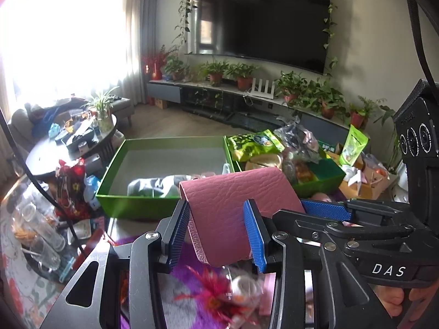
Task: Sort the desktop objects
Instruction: 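Lift and carry the pink wallet with the right tool over the green box, then lower the pink wallet into the green box and open the right tool, then withdraw the open right tool from the green box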
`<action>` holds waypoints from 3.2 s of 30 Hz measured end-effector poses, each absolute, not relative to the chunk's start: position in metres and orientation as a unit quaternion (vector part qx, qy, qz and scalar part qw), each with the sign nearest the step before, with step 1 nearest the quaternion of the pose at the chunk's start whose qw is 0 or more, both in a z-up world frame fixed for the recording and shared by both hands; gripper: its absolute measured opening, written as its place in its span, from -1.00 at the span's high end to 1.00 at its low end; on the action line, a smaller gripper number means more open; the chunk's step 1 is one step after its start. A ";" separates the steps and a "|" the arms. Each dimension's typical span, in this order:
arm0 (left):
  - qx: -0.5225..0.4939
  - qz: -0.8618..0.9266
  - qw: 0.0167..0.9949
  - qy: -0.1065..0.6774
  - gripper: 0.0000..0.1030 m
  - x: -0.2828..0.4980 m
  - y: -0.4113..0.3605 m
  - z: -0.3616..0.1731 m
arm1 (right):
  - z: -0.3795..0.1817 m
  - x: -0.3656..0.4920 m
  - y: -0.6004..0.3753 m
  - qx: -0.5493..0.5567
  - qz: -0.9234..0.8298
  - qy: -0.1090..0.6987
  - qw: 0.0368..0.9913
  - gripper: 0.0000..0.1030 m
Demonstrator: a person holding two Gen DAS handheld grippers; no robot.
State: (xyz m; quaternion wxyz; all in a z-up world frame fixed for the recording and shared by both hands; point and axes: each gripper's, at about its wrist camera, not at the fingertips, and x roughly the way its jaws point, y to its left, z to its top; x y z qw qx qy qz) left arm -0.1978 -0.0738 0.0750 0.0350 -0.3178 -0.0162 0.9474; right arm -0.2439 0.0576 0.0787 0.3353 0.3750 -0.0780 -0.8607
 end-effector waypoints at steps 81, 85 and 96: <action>-0.428 0.901 -0.030 -0.058 0.22 -0.425 -0.114 0.001 | 0.016 -0.453 0.020 0.480 -0.819 -0.165 0.266 0.50; -0.428 0.901 -0.034 -0.057 0.22 -0.426 -0.117 0.001 | 0.018 -0.453 0.017 0.478 -0.821 -0.161 0.269 0.50; -0.429 0.900 -0.037 -0.061 0.22 -0.423 -0.117 0.004 | 0.023 -0.448 0.016 0.481 -0.820 -0.158 0.266 0.49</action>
